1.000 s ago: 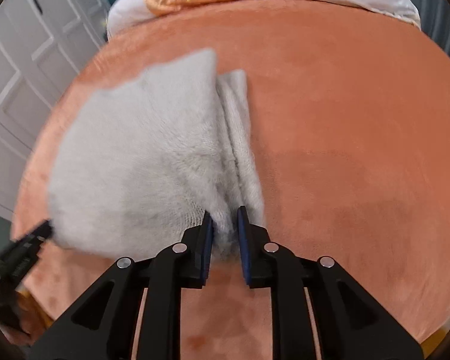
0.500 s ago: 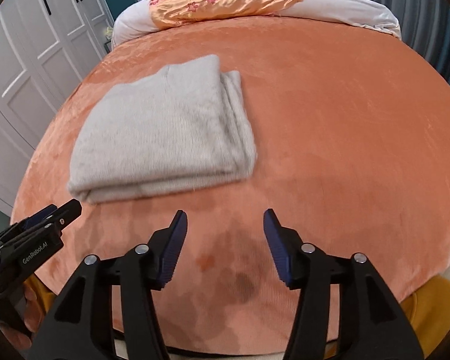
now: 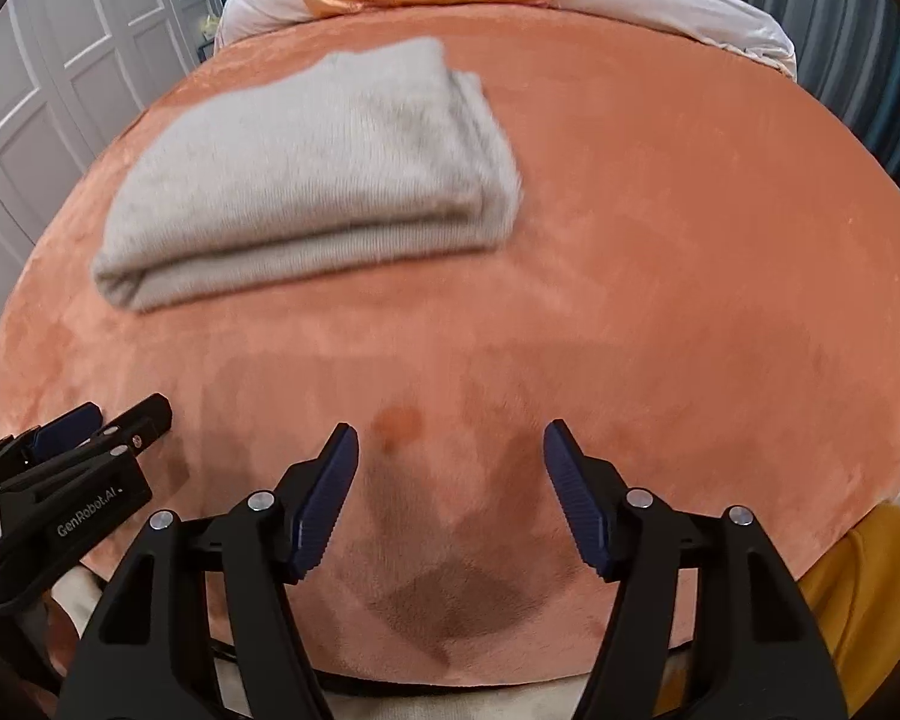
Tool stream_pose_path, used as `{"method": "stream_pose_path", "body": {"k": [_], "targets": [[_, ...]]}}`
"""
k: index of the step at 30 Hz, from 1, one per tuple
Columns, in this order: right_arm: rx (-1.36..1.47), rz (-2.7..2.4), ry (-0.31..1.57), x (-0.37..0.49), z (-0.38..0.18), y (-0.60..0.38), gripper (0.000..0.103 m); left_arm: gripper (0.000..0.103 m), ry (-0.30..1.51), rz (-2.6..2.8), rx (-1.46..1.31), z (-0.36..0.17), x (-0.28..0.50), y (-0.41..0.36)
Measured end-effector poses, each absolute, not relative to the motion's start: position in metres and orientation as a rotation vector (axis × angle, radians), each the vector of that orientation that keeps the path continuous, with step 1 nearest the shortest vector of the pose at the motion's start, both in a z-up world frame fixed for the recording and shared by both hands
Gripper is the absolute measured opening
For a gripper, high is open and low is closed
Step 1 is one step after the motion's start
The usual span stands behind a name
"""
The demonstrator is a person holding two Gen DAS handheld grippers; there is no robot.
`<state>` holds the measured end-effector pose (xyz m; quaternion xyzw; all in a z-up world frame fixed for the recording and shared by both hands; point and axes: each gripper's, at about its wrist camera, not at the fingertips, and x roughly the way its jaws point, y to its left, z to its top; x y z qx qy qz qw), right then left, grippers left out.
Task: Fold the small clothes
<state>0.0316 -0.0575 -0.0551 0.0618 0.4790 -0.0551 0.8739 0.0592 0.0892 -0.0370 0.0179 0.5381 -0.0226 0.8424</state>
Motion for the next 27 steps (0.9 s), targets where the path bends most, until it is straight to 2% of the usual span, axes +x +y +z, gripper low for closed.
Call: {"method": "stream_pose_path", "body": {"k": [5,10,21,27], "targets": [[0.070,-0.112,0.974,0.030,-0.063,-0.046,0.080,0.078,1.086,-0.023,0.087,-0.042,0.052,0.083],[0.069,-0.119,0.946,0.027,-0.067,-0.046,0.085,0.091,1.063,0.018,0.078,-0.047,0.049,0.089],[0.054,-0.125,0.923,0.022,-0.072,-0.044,0.088,0.092,1.048,0.026,0.094,-0.049,0.052,0.091],[0.076,-0.148,0.949,0.035,-0.069,-0.047,0.096,0.092,1.050,0.033,0.088,-0.046,0.066,0.093]]}}
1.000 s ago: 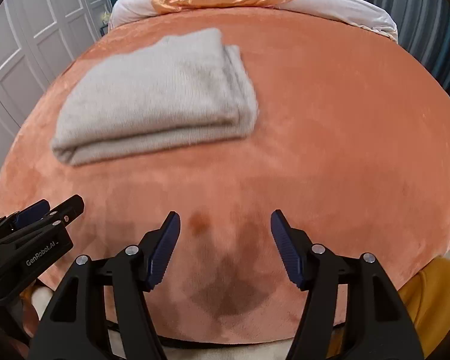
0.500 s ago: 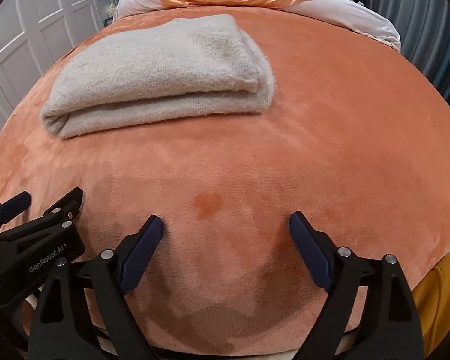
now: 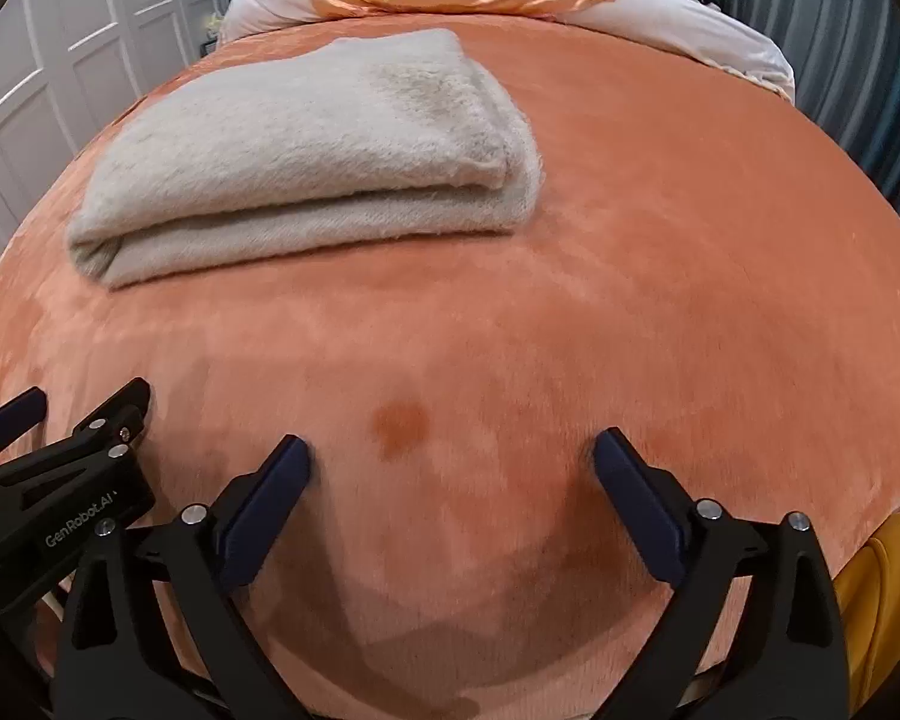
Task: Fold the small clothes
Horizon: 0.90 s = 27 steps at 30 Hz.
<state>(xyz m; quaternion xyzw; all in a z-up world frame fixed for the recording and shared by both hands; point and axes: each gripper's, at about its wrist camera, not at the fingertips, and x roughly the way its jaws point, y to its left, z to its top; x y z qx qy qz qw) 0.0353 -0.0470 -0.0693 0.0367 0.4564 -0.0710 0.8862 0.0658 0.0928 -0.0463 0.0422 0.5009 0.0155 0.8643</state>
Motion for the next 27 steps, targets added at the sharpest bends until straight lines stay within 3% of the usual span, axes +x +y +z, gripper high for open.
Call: {"method": "stream_pose_path", "body": {"k": [27], "targets": [[0.082,-0.140,0.980,0.068,-0.073,-0.061,0.098,0.093,1.100,0.062,0.121,-0.052,0.098,0.083]]}}
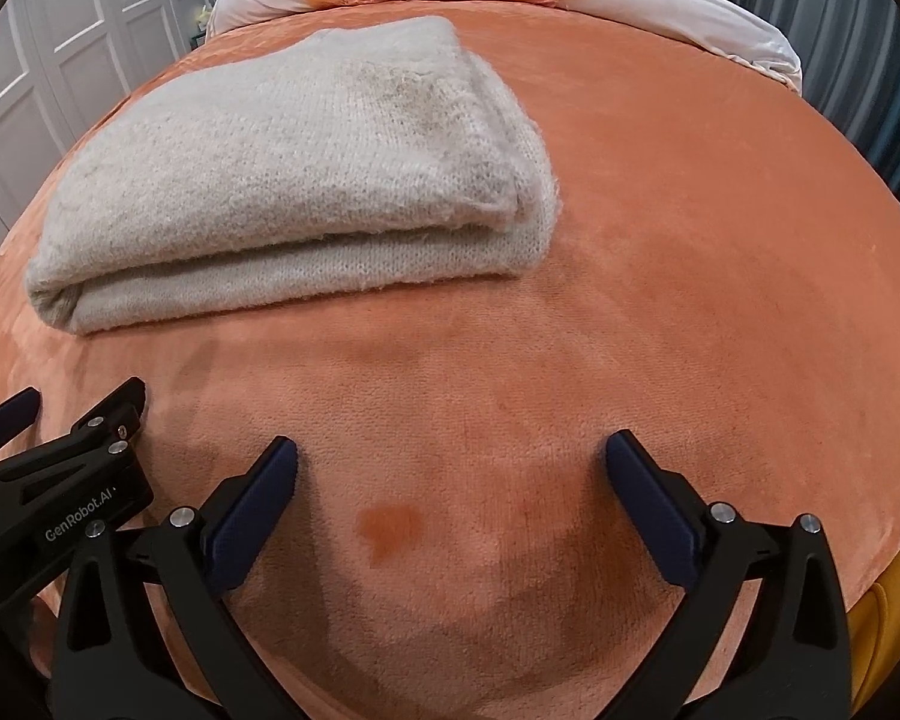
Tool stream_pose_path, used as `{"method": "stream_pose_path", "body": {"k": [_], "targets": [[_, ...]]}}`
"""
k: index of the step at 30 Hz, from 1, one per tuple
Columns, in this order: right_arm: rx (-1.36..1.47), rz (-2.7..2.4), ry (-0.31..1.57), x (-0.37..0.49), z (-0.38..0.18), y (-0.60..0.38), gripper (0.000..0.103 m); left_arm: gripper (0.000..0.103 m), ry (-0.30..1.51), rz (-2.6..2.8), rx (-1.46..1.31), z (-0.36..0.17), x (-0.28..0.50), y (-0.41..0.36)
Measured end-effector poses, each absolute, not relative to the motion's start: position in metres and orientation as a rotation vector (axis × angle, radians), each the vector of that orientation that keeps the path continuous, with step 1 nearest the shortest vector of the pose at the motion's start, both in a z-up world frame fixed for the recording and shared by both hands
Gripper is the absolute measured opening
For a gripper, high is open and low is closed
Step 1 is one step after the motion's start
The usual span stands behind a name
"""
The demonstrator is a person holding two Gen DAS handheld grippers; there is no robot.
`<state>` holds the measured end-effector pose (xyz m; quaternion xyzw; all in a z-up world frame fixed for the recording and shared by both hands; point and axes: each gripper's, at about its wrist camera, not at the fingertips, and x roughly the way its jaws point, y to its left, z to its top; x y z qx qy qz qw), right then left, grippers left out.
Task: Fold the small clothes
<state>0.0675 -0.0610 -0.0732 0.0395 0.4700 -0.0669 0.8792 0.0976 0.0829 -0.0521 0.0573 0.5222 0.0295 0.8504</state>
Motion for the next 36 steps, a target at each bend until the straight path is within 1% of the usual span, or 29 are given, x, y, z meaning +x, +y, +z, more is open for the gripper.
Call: {"method": "stream_pose_path", "body": {"k": [8,10,12,36], "targets": [[0.083,-0.141,0.982,0.0682,-0.0727,-0.0579,0.098,0.093,1.101,0.065,0.120,-0.0532,0.0970,0.0830],[0.084,-0.142,0.981,0.0681,-0.0729,-0.0568,0.098,0.097,1.103,0.074,0.120,-0.0534,0.0974,0.0836],[0.082,-0.144,0.981,0.0681,-0.0728,-0.0553,0.098,0.098,1.104,0.077,0.116,-0.0539,0.0966,0.0839],[0.084,-0.146,0.972,0.0651,-0.0727,-0.0552,0.098,0.098,1.096,0.077,0.118,-0.0535,0.0952,0.0855]]}}
